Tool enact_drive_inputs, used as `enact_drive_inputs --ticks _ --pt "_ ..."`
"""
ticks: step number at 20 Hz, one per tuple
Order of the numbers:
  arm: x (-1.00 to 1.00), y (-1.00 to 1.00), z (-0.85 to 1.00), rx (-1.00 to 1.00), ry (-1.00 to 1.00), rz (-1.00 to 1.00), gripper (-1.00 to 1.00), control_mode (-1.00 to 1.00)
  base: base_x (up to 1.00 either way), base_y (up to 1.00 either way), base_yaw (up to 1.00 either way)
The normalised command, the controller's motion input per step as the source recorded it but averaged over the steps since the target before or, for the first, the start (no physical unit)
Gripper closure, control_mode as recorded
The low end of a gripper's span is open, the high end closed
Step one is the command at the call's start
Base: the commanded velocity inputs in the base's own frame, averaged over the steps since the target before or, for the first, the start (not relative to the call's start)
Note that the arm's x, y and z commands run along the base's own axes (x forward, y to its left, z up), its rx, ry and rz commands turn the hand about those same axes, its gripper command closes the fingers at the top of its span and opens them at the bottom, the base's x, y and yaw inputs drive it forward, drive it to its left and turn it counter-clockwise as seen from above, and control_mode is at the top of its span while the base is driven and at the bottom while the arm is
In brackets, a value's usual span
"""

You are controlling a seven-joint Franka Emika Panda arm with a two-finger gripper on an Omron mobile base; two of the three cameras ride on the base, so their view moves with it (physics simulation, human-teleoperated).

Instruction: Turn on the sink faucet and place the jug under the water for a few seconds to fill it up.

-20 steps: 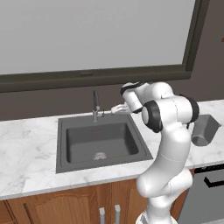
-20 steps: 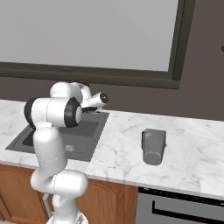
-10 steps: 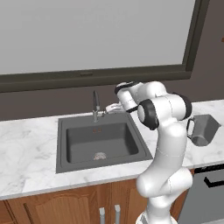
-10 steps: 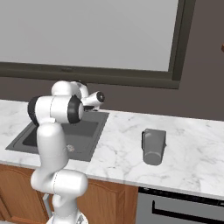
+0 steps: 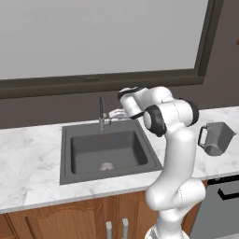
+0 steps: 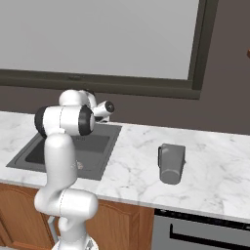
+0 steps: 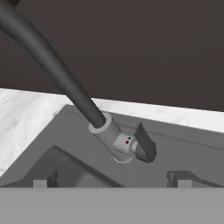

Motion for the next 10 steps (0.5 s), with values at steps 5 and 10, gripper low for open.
enact_drive_inputs --ticks 5,10 --pt "0.31 0.00 -0.08 0.00 0.00 -0.04 -1.00 -1.00 0.00 0.00 0.00" --pt "0.30 0.00 -0.15 0.00 0.00 -0.05 -1.00 -1.00 0.00 0.00 0.00"
